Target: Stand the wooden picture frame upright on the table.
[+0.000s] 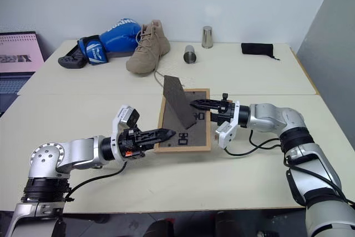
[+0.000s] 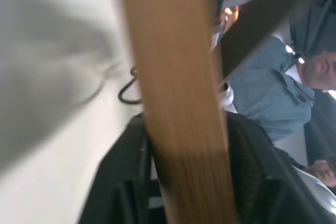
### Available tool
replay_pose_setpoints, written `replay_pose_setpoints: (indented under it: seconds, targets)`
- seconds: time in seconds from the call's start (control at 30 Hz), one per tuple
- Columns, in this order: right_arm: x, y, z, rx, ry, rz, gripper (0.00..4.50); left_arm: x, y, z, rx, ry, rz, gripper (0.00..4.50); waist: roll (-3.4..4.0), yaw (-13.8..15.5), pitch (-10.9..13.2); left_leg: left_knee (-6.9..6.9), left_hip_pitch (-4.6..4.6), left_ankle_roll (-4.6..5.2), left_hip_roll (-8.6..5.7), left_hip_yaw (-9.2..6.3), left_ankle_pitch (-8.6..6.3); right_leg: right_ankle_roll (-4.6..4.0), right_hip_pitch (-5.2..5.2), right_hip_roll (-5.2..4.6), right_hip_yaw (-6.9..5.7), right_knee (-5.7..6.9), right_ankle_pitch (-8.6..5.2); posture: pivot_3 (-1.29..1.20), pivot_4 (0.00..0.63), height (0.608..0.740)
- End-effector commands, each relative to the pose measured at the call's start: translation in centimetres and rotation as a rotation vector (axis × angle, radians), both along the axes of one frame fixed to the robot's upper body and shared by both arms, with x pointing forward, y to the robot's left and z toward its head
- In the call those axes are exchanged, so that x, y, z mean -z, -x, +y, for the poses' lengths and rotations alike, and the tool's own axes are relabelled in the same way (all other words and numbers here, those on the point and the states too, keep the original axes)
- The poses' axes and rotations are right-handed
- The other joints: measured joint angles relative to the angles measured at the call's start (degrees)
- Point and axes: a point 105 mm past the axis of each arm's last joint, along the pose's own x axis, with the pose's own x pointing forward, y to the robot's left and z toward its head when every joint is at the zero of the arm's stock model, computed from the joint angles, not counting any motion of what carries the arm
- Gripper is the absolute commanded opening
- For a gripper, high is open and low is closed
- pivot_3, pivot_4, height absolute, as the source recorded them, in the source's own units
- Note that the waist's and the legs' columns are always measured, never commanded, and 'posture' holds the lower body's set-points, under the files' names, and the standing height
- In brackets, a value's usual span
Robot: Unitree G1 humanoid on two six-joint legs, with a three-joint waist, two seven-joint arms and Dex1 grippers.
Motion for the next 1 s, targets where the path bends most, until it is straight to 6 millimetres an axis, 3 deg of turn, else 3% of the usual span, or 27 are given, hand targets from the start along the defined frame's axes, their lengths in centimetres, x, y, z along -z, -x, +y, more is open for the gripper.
replay_pose_setpoints:
  seconds: [0.03, 0.2, 0.27, 0.37, 0.4, 0.57, 0.7, 0.83, 1.0]
  targets:
    - [-2.2, 0.1, -0.3, -0.015, -0.086, -0.048, 1.35, -2.7, -1.1, 1.6, -0.069, 0.0, -0.091, 2.97, 0.0, 0.0, 0.0, 0.0, 0.0, 0.0, 0.0, 0.0, 0.0, 0.0, 0.0, 0.0, 0.0, 0.0, 0.0, 0.0, 0.15, 0.74]
    - [-1.6, 0.2, -1.2, -0.012, -0.106, 0.017, 1.34, -5.6, -2.8, 5.7, -0.231, -0.096, -0.165, 4.04, 0.0, -0.2, 0.0, 0.0, 0.0, 0.01, 0.0, -0.03, 0.0, 0.0, 0.0, 0.02, -0.01, 0.0, 0.0, 0.0, 0.15, 0.74]
    - [-1.4, -0.1, -1.5, 0.006, -0.14, 0.078, 1.34, -5.5, -2.9, 6.5, -0.267, -0.174, -0.197, 4.43, 0.01, -0.2, 0.0, -0.02, 0.0, 0.02, -0.01, -0.01, -0.01, 0.0, 0.0, 0.01, 0.01, -0.03, 0.0, 0.0, 0.15, 0.74]
    - [-0.4, -1.1, -1.5, 0.07, -0.179, 0.242, 1.34, -4.0, -3.5, 8.0, -0.361, -0.403, -0.272, 4.5, 0.0, -0.2, 0.0, -0.04, 0.02, 0.02, 0.0, 0.01, -0.01, 0.0, 0.07, -0.01, 0.0, -0.09, 0.0, 0.0, 0.15, 0.74]
    - [-0.3, -2.1, -1.3, 0.128, -0.232, 0.367, 1.34, -3.6, -3.6, 8.3, -0.386, -0.493, -0.33, 4.5, -0.01, -0.3, 0.0, -0.05, 0.02, 0.02, 0.0, 0.01, -0.01, 0.0, 0.07, -0.01, 0.0, -0.08, 0.0, 0.0, 0.15, 0.74]
    - [-1.3, -3.3, 0.3, 0.072, -0.455, 1.032, 1.33, -3.5, -2.9, 7.2, -0.386, -0.698, -0.587, 4.5, 0.03, 0.0, 0.0, -0.05, -0.01, -0.01, 0.13, -0.01, 0.01, -0.02, 0.1, 0.0, -0.06, -0.02, 0.01, 0.0, 0.15, 0.74]
    - [-1.9, -3.5, 2.0, -0.024, -0.511, 1.438, 1.33, -3.7, -2.7, 6.3, -0.411, -0.801, -0.79, 4.5, 0.04, 0.3, 0.0, -0.03, -0.04, 0.01, 0.12, 0.01, -0.01, -0.02, 0.05, 0.0, -0.07, -0.03, 0.01, 0.0, 0.15, 0.74]
    - [-0.9, -4.0, 3.3, -0.074, -0.526, 1.688, 1.33, -3.3, -2.7, 6.0, -0.436, -0.848, -0.892, 4.5, 0.05, 0.5, 0.0, -0.06, -0.02, 0.21, 0.13, 0.05, -0.12, -0.02, 0.02, 0.06, -0.06, -0.08, 0.0, 0.0, 0.15, 0.74]
    - [1.8, -4.9, 4.4, 0.003, -0.512, 1.763, 1.33, -1.8, -2.5, 6.1, -0.398, -0.91, -0.925, 4.5, 0.04, 0.6, 0.0, -0.09, -0.06, 0.24, 0.12, 0.1, -0.14, -0.02, -0.02, 0.09, -0.03, -0.11, -0.01, 0.0, 0.15, 0.74]
